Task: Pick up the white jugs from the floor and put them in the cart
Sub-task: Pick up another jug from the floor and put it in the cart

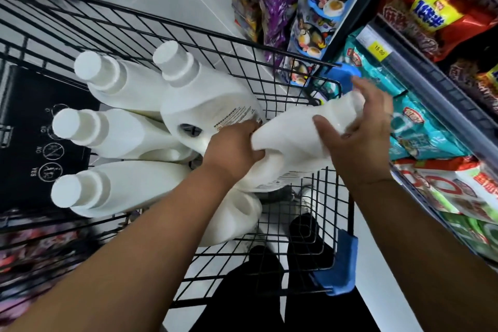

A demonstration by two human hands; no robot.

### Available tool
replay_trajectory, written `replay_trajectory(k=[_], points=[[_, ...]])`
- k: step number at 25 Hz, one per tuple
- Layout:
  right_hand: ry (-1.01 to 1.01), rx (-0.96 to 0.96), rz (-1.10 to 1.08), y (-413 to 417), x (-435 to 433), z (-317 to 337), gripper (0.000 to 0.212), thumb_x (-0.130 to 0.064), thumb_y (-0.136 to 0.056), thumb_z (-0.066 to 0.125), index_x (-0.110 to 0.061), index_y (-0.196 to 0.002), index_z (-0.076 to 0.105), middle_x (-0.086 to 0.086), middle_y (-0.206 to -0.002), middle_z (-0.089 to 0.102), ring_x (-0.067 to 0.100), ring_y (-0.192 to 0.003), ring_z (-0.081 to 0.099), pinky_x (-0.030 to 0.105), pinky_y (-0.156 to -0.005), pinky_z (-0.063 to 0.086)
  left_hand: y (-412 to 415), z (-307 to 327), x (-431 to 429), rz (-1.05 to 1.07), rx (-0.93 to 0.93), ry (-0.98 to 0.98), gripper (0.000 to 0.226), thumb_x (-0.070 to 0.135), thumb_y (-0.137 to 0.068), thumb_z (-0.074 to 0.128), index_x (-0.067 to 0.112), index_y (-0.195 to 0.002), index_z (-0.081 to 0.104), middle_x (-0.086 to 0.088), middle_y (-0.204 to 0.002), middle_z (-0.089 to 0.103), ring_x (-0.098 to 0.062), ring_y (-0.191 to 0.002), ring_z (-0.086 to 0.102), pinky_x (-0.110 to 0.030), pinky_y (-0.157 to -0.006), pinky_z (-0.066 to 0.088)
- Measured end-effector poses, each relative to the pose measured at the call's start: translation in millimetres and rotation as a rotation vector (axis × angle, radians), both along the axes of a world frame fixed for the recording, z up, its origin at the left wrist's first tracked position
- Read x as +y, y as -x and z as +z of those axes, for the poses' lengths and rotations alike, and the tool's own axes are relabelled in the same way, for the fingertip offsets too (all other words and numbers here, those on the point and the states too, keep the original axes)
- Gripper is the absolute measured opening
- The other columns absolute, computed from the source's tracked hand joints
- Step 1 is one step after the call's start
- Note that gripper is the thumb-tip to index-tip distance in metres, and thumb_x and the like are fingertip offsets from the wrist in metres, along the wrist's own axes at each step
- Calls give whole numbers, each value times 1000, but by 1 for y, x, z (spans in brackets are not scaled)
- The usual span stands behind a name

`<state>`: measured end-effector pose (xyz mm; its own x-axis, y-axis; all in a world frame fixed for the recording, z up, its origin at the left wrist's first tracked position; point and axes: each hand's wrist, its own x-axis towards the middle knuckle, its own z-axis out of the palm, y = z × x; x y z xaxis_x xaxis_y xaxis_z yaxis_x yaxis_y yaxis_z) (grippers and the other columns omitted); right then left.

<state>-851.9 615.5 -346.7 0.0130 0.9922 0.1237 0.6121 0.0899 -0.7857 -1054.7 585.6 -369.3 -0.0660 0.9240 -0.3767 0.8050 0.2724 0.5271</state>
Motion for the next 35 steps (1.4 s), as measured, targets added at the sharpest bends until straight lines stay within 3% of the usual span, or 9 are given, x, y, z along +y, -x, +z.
replay_trajectory(k=[4,7,11,17,21,24,29,31,35], points=[[-21,-57,80,12,13,-7,54,-31,-75,78,-12,-122,59,14,-125,47,2,-100,40,16,-88,37,15,-7,6,54,-2,38,27,26,-77,73,20,-102,66,-3,-95,70,-30,-96,62,-32,-73,43],[3,-76,79,17,20,-11,52,-33,-77,76,-12,-122,59,17,-125,49,8,-108,43,6,-94,30,21,-4,9,67,-6,57,33,40,-76,78,23,-101,65,6,-82,63,-22,-87,60,-28,-68,38],[-40,-238,86,10,24,-13,57,-49,-78,68,-15,-123,60,16,-126,55,34,-119,47,36,-101,33,19,6,0,136,-68,60,49,46,-72,80,26,-115,65,7,-97,69,-16,-93,62,-27,-81,46],[101,-248,133,6,16,5,75,-44,-77,74,-23,-141,44,12,-144,41,33,-132,36,51,-109,32,20,53,-6,142,-218,-73,55,42,-70,84,30,-119,63,11,-108,69,-7,-98,64,-23,-88,48],[204,-154,85,-13,-16,43,82,-43,-79,75,-25,-148,33,6,-152,33,22,-141,30,37,-116,26,23,82,-28,80,-239,-55,61,40,-69,84,33,-124,58,9,-115,65,-11,-106,61,-26,-89,46],[253,-78,26,-42,-53,82,75,-43,-83,71,-28,-146,36,4,-151,34,20,-139,34,25,-107,27,10,110,-46,70,-274,-55,60,37,-69,85,32,-122,59,9,-117,63,-14,-108,61,-32,-91,49],[224,13,-65,-112,-117,147,71,-47,-82,68,-30,-144,39,2,-146,41,19,-137,37,38,-112,33,-55,166,-67,-24,-357,-107,62,40,-67,84,34,-123,58,8,-120,62,-13,-108,60,-31,-92,48],[175,47,-119,-147,-145,172,69,-43,-81,70,-28,-142,41,-2,-139,45,15,-131,42,37,-110,35,-94,188,-76,-99,-399,-142,68,46,-64,85,36,-124,56,6,-123,62,-13,-110,59,-33,-95,48],[112,91,-277,-240,-218,211,68,-38,-82,71,-30,-142,41,-4,-142,43,4,-126,39,14,-101,28,-209,231,-101,-306,-462,-189,65,33,-75,81,27,-132,52,6,-129,59,-8,-113,55,-30,-99,43]])
